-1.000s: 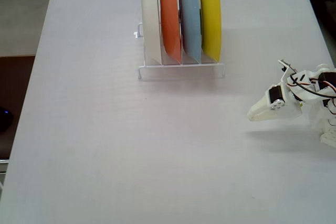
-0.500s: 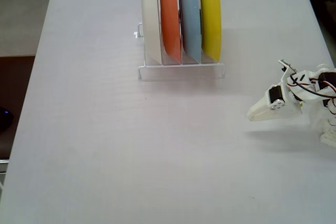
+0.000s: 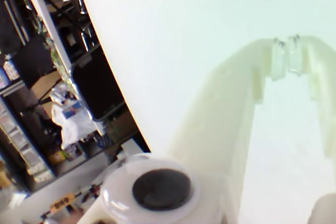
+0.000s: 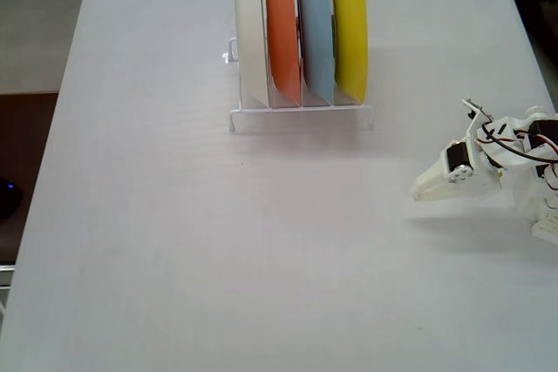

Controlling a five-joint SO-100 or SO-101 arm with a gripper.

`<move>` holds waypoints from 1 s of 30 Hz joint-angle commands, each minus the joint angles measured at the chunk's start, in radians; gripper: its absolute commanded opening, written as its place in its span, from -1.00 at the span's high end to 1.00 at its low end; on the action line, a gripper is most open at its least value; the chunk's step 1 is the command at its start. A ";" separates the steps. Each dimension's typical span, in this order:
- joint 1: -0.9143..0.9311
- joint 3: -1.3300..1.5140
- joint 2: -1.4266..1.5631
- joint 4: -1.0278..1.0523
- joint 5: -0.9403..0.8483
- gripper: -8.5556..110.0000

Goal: Please give me two plates.

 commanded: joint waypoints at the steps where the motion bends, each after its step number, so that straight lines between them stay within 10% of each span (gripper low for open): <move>1: -0.003 -0.006 0.026 -0.009 0.008 0.86; 30: 0.069 -0.133 0.026 -0.160 0.040 0.86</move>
